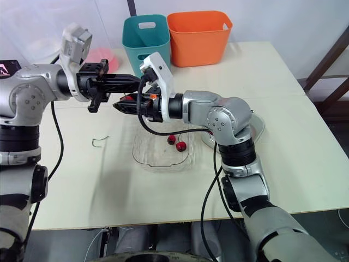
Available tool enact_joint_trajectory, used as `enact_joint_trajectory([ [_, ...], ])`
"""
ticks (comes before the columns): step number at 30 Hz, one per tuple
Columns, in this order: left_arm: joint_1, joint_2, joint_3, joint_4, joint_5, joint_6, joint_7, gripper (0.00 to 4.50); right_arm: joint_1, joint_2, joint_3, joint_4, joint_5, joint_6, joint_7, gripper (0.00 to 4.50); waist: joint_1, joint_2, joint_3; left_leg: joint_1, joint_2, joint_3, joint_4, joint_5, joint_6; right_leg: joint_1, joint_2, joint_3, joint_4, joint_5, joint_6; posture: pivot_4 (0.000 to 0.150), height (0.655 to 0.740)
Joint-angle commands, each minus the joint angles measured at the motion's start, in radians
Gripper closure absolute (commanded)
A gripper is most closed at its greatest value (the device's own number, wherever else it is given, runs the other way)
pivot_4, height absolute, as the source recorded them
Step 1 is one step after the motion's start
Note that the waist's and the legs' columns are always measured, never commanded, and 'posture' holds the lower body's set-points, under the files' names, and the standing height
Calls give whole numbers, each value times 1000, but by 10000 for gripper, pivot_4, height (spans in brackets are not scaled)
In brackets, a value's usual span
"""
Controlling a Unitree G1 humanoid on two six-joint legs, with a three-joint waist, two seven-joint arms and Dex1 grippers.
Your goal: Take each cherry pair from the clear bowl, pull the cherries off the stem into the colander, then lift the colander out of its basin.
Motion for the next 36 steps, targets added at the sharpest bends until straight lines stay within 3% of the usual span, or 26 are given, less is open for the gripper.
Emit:
enact_joint_trajectory([
  [1,-21,12,27,-12,-12,-12,-2,45000,-14,5,-5,-33,5,-8,-5,38351,0,0,0,0,0,0,0,0,0,0,0,0,0,0,0,1500,7400],
  [26,-40,16,37,20,-6,-22,-1,45000,77,-97,76,-92,-39,3,23,38351,0,0,0,0,0,0,0,0,0,0,0,0,0,0,0,1500,7400],
  [30,-15,30,28,11,14,-38,-3,45000,108,-224,2,-131,-59,-34,43,38351,3,0,0,0,0,0,0,0,0,0,0,0,-1,0,0,1500,7400],
  [36,17,43,19,29,54,-92,-5,45000,166,-535,-142,-53,-146,-135,110,38351,12,0,0,-1,-2,1,-1,0,1,2,-1,0,-5,0,0,1500,7400],
])
